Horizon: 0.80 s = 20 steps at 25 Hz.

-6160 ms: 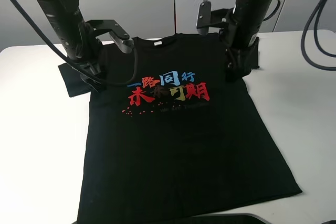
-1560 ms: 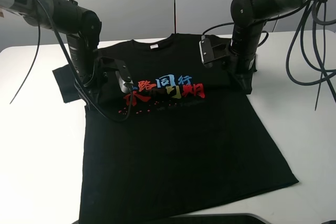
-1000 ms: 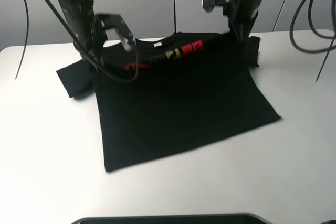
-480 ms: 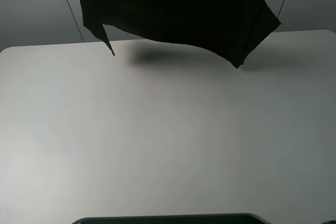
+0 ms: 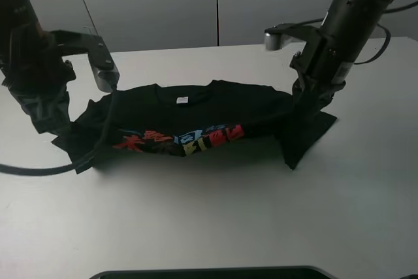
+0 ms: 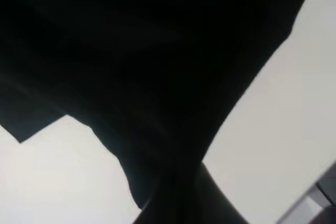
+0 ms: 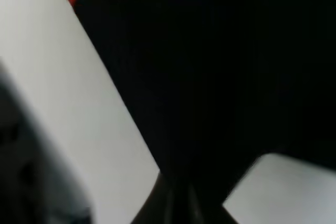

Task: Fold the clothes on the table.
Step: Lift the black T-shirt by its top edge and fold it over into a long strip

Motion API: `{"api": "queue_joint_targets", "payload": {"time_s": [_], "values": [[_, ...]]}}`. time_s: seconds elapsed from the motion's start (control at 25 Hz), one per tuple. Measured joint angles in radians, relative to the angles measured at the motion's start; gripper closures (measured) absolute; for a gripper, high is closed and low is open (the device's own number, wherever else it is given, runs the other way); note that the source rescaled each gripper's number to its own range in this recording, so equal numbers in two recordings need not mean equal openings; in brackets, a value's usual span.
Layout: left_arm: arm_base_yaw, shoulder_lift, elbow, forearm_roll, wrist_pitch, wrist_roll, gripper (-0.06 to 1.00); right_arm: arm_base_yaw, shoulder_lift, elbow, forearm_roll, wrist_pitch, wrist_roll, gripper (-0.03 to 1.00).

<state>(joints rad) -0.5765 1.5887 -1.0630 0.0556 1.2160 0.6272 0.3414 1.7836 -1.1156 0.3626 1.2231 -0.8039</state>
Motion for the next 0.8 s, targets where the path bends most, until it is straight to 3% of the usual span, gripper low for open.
{"api": "queue_joint_targets", "payload": {"time_s": [0.12, 0.24, 0.32, 0.44, 0.6, 0.8], "values": [[-0.002, -0.072, 0.075, 0.011, 0.002, 0.000, 0.94, 0.000, 0.001, 0.136, 0.038, 0.000, -0.002, 0.97], [-0.002, -0.097, 0.087, 0.082, -0.012, -0.003, 0.94, 0.000, 0.001, 0.175, 0.040, 0.000, -0.015, 0.97], [-0.002, -0.101, 0.090, 0.144, -0.104, -0.036, 0.94, 0.000, 0.001, 0.165, 0.031, -0.036, -0.019, 0.97], [-0.002, -0.091, 0.090, 0.259, -0.273, -0.082, 0.94, 0.000, 0.001, 0.123, 0.011, -0.172, -0.043, 0.97], [-0.002, -0.022, 0.090, 0.369, -0.423, -0.093, 0.94, 0.000, 0.001, 0.070, 0.001, -0.345, -0.112, 0.97], [0.025, 0.134, 0.090, 0.402, -0.616, -0.100, 0.94, 0.000, 0.009, 0.058, -0.010, -0.560, -0.161, 0.97]]}}
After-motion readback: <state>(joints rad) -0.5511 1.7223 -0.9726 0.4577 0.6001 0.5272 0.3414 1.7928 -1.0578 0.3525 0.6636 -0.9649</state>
